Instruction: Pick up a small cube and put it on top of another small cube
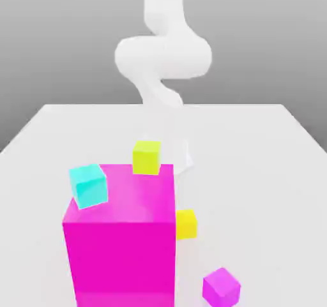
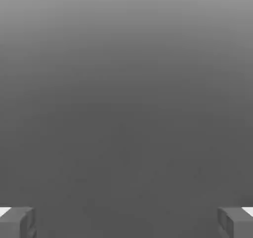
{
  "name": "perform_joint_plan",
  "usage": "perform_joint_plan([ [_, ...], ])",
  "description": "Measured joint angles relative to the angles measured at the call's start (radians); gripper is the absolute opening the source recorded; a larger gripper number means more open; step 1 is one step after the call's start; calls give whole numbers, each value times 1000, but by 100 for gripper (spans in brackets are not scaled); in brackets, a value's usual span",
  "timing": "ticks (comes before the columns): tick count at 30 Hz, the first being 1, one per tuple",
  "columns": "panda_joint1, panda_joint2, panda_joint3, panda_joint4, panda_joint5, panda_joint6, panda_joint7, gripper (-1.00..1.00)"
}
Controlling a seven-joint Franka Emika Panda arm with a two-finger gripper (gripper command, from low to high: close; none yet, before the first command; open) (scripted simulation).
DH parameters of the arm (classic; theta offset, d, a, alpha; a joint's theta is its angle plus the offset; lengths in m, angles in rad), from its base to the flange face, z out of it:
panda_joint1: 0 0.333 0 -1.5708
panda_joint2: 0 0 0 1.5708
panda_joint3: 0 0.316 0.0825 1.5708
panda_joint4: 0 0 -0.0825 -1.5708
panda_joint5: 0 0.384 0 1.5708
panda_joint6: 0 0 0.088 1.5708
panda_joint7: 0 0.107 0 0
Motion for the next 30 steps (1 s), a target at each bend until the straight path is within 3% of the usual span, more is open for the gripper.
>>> perform_joint_plan([
  [10,-36,355,120,-48,60,133,350,0],
  [19,-34,682,204,-91,10,261,760,0],
  [30,82,1061,128,-122,-117,427,1232,0],
])
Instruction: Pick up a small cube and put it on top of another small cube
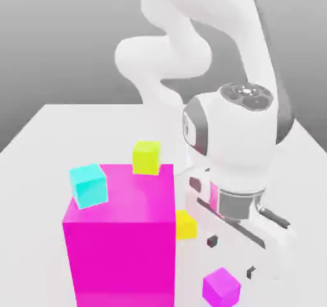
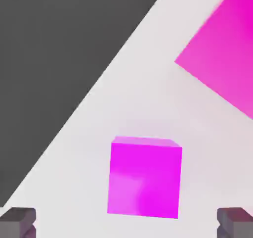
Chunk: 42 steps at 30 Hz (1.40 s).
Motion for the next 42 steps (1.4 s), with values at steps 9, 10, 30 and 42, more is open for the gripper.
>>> perform_joint_plan([
  [9,28,128,-37,26,-33,103,32,-100],
  [10,29,140,-38,28,-36,112,34,-100],
  [30,-175,-460,-99,145,-1,-367,-281,-100],
  [42,-254,-528,-214,20,74,-544,-362,100],
])
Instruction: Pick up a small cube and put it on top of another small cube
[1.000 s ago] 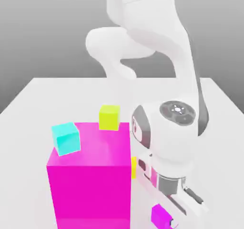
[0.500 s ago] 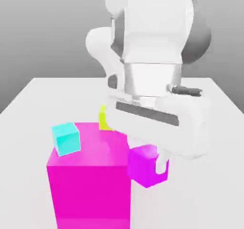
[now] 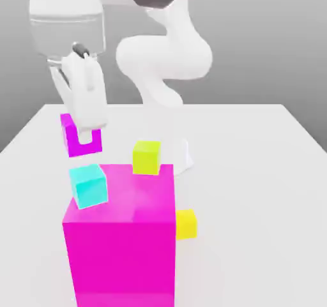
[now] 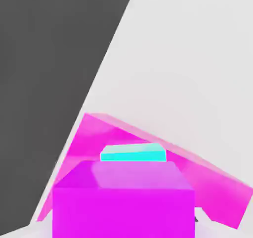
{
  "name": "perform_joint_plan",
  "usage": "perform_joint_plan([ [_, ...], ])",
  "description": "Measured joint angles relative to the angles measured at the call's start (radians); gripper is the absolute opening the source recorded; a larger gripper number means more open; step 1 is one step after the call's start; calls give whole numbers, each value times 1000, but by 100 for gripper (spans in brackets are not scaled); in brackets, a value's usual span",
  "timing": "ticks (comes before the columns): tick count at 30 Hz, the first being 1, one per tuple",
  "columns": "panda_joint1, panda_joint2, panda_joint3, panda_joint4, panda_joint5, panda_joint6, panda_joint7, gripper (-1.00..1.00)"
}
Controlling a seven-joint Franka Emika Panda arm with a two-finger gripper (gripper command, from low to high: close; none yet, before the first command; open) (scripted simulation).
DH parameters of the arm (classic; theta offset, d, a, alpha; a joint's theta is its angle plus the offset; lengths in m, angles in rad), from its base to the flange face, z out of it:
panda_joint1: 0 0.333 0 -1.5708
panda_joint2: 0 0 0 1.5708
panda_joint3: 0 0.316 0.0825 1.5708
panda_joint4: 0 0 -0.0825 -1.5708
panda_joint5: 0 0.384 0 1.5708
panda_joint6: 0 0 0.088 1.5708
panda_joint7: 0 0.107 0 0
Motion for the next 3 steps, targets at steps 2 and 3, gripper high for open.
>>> perform_joint_plan([
  [2,0,0,0,0,0,0,0,100],
  [3,0,0,0,0,0,0,0,100],
])
